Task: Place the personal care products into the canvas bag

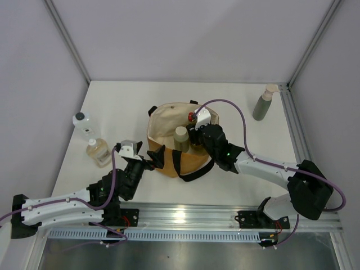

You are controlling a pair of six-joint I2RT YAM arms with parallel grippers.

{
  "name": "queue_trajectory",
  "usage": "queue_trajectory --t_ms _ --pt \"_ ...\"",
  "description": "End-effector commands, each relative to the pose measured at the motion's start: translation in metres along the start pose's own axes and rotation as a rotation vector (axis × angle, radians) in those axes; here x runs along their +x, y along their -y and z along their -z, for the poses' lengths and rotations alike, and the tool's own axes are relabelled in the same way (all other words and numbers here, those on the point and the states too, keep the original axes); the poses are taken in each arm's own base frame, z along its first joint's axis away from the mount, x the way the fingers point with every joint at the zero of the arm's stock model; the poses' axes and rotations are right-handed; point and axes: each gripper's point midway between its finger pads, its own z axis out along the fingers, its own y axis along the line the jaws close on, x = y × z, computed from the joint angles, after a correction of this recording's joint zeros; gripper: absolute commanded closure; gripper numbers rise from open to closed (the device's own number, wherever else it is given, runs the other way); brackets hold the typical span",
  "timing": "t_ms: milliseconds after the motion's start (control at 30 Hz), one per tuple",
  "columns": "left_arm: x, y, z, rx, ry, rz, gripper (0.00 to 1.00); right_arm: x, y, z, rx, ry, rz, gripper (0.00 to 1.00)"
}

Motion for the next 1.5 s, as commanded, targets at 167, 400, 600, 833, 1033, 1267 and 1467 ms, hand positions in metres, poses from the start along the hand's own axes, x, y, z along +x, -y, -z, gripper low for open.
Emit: queue_trajectory --t_ms 167,400,600,833,1033,1267,1467 --pt "-0.008 0.002 -0.001 0.001 0.018 0.039 0.01 -0.061 0.002 -0.004 0.006 0.201 -0.153 0.79" --pt "-0.009 0.002 -0.002 -0.002 0.019 0.040 0.01 -0.068 0.004 0.000 0.019 0.187 -0.163 0.52" --pt "-0.008 0.002 -0.002 0.001 0.018 0.043 0.01 -0.085 0.007 0.013 0.013 0.210 -0.176 0.54" --pt "-0.007 0.003 -0.003 0.000 0.014 0.034 0.01 -0.103 0.008 0.029 -0.005 0.225 -0.179 0.47" --pt "-0.006 0.003 -0.003 -0.002 0.012 0.031 0.01 -0.119 0.013 0.039 0.001 0.226 -0.169 0.40" --pt "-0.006 0.003 -0.002 0.000 0.013 0.033 0.01 -0.133 0.024 0.052 0.030 0.244 -0.164 0.40" --pt "-0.006 0.003 -0.002 -0.002 0.012 0.033 0.01 -0.177 0.091 0.083 0.220 0.314 -0.189 0.38"
